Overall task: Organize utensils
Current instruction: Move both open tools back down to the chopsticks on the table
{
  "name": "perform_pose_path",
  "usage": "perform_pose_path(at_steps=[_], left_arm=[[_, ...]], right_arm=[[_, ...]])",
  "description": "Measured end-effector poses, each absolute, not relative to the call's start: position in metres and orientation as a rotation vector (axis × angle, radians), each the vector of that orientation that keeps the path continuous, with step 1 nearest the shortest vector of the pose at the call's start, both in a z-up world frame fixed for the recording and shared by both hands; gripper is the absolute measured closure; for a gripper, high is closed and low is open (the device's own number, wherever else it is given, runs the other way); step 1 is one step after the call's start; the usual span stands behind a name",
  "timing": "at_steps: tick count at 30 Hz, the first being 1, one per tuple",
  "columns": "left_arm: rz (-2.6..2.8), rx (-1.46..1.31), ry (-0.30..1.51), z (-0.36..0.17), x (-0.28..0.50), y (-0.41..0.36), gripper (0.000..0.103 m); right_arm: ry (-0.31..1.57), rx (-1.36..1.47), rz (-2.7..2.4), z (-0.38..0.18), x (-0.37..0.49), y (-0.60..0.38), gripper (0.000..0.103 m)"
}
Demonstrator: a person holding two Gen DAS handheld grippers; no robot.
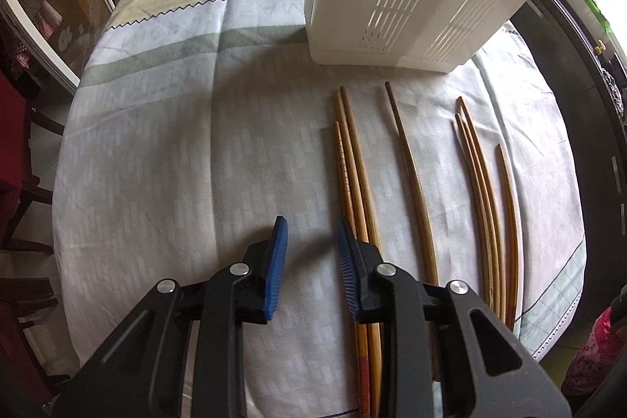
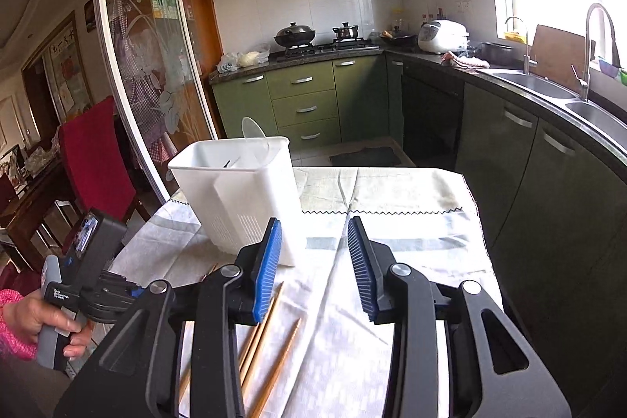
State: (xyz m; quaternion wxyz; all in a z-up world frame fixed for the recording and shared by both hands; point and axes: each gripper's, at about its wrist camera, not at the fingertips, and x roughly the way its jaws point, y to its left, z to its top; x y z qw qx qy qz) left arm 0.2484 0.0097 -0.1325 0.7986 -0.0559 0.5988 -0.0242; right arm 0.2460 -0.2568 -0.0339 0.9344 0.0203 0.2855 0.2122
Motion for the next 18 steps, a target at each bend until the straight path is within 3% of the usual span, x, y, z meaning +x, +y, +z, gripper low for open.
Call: perform_pose_path(at_steps=[14,18], left_arm=[[-0.072,-0.091,1.308,-0.131,0.246,0.002,0.077],[-0.066,-0.063,1.319,-0.132,0.247,0.000,0.077]], right_arm=[[0.681,0.024,0.452,-0.051,0.252,-0.247,0.067],[0.796,-0.026,0.476,-0.065,0.256,-0.231,0.067]])
